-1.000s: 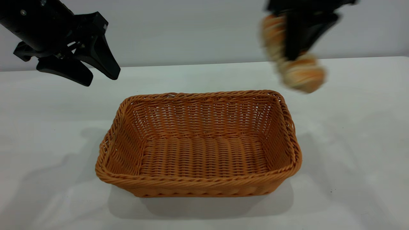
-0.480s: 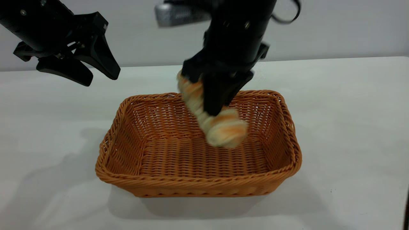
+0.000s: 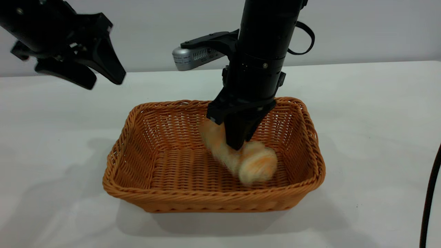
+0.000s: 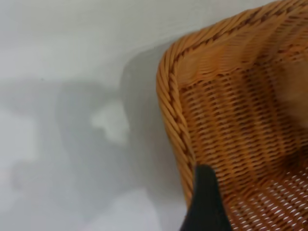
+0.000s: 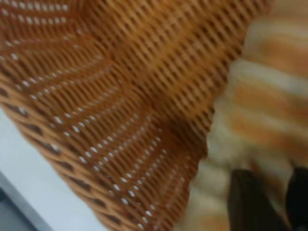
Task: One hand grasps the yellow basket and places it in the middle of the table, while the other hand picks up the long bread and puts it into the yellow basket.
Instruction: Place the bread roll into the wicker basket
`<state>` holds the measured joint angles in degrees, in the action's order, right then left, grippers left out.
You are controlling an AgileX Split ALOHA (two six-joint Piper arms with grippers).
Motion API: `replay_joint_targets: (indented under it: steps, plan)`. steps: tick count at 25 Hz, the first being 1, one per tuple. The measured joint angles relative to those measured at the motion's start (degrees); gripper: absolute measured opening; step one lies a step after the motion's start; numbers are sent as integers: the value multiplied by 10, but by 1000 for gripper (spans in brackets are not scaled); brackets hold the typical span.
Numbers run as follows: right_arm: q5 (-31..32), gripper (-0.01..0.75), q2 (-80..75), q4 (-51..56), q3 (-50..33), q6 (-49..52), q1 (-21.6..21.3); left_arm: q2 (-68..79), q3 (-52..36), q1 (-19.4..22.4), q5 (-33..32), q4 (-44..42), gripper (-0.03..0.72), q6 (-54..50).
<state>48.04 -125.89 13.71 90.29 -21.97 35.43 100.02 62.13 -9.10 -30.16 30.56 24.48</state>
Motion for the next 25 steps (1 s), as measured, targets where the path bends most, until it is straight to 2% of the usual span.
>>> replay_joint_targets:
  steps: [4, 7, 11, 16, 19, 25]
  plan:
    - [-5, 435, 0, -4, 0, 1, 0, -42, 0, 0, -2, -14, 582, 1]
    - [-5, 489, 0, -4, 0, 2, 0, -74, 0, 0, -14, -16, 582, 1]
    - [7, 501, 0, -15, 0, 2, 0, -115, 0, 5, -53, -44, 582, 0]
    - [14, 502, 2, -30, 0, 2, -7, -164, -6, 45, -105, -76, 582, -24]
    - [26, 502, 9, -31, 0, 4, -26, -203, -9, 65, -124, -78, 582, -28]
    - [66, 502, 54, -33, 0, 4, -84, -282, -11, 67, -156, -78, 582, -30]
